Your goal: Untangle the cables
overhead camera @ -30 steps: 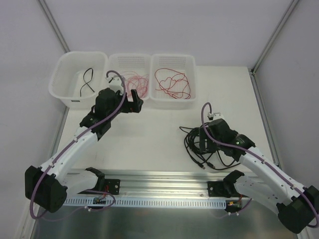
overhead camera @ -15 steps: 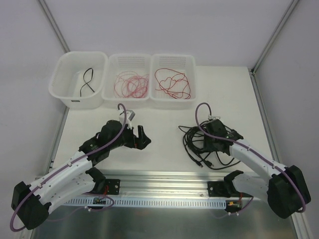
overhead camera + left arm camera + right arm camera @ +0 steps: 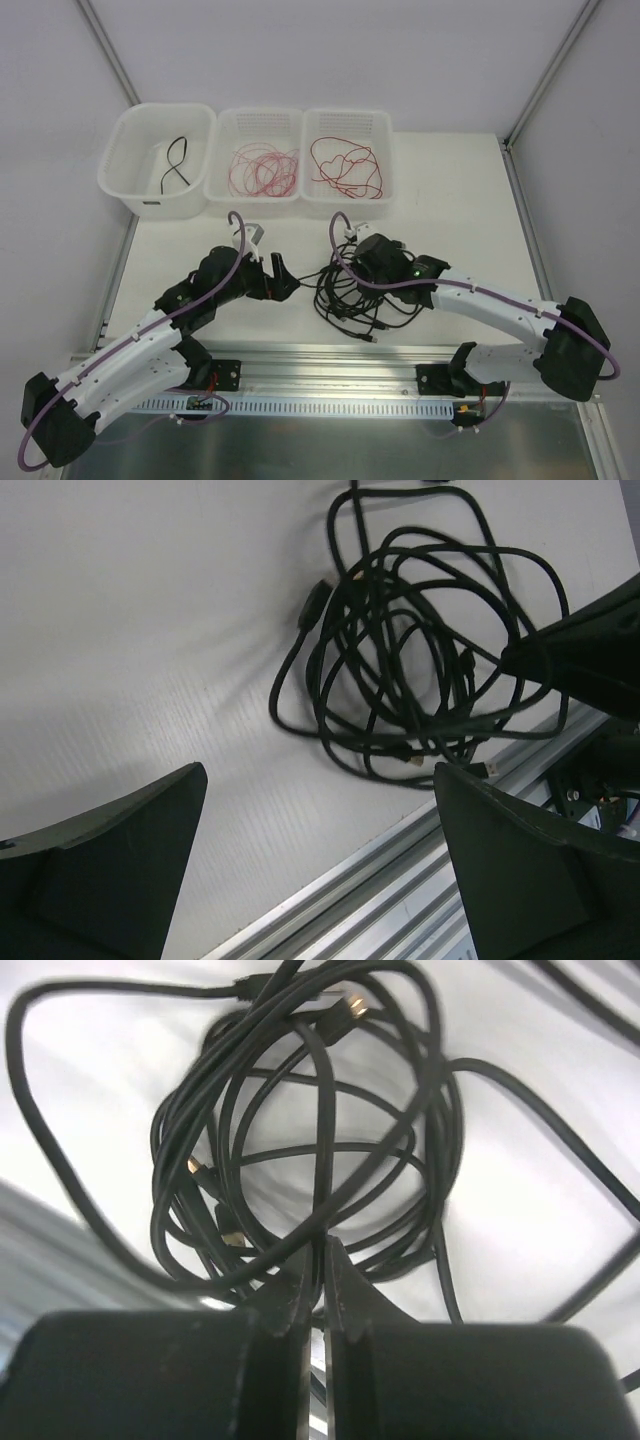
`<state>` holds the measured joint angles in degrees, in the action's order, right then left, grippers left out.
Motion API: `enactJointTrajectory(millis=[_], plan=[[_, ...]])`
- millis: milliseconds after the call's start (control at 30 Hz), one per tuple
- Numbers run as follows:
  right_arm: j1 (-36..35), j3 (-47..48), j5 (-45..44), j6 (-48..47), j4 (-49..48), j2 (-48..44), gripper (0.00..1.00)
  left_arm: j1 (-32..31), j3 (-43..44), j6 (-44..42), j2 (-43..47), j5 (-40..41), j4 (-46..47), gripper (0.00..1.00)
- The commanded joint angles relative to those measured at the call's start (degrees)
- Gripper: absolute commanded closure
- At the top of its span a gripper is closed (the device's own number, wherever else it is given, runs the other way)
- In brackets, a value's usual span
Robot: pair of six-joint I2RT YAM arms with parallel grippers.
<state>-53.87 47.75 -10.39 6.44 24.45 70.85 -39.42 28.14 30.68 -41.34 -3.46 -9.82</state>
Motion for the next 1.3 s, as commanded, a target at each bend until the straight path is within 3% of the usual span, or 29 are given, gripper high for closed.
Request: enactJointTrajectory(millis=[0,267,533,667,800,933,1067,1267], plan=[[-4.13,5.51,1.25,-2.83,0.16,0.17,0.99,-0.48,-0.54,1.32,1.70,1.62,0.42,0.01],[-5.28,9.21,-0.51,-7.84,2.97,1.66,0.99,-0.83,0.68,-2.71,-0.31,-2.33,0.68,0.01],[-5.28,7.54,2.31,-7.05,2.18,2.63,0.99,-4.52,7.10,-18.45,-3.39,-11.90,3.23,0.02],[-5.20,8.15,2.22,-6.70,2.97,3.50,0.99,-9.69,8.68,-25.47,-7.16,-19.12,5.69,0.05],[-4.67,8.15,2.92,-6.61,3.24,2.81,0.99,-13.92,8.43,-28.47,-10.24,-13.88,6.39,0.06],[-3.27,7.01,6.25,-3.72,2.01,0.79,0.99,-15.07,3.60,-27.69,-10.16,-8.68,16.90,0.10],[-1.68,5.34,10.13,-1.69,-0.01,-1.15,0.99,-16.65,0.07,-28.13,-10.60,-7.08,21.95,0.15],[-0.45,5.25,13.73,-0.72,-0.81,-2.82,0.99,-18.67,-0.37,-28.13,-18.06,-4.19,27.21,0.22]])
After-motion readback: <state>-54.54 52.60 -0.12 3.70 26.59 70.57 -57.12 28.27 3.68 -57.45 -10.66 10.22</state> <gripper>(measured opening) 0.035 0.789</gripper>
